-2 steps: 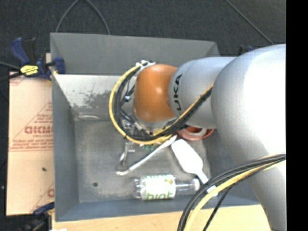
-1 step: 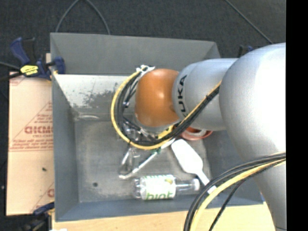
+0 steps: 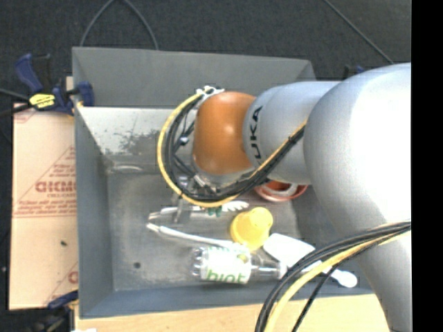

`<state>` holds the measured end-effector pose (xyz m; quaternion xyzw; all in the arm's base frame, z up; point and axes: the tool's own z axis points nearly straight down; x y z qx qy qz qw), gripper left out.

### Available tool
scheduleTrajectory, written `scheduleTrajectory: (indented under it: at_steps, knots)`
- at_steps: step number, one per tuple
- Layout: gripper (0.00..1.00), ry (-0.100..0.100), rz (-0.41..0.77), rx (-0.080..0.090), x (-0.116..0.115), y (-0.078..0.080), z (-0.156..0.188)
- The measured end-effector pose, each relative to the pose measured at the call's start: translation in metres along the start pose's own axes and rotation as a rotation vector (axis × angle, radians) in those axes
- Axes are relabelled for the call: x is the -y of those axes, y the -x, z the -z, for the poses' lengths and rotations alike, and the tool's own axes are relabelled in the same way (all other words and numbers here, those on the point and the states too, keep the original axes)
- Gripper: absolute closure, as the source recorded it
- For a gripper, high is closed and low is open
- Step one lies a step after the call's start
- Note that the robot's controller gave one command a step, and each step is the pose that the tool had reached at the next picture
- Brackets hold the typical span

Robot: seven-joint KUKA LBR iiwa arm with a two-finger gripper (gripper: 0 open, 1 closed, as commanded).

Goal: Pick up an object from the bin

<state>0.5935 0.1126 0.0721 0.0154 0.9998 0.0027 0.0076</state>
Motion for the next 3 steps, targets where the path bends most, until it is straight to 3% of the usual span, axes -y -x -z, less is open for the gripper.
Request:
scheduleTrajectory:
  at_steps: [1, 2, 3]
  knots:
    - [1.00, 0.000, -0.001, 0.000, 0.000, 0.000, 0.000]
    - [1.00, -0.002, -0.001, -0.010, 0.001, -0.002, 0.035]
    - [1.00, 0.000, -0.001, -0.002, 0.000, 0.001, 0.078]
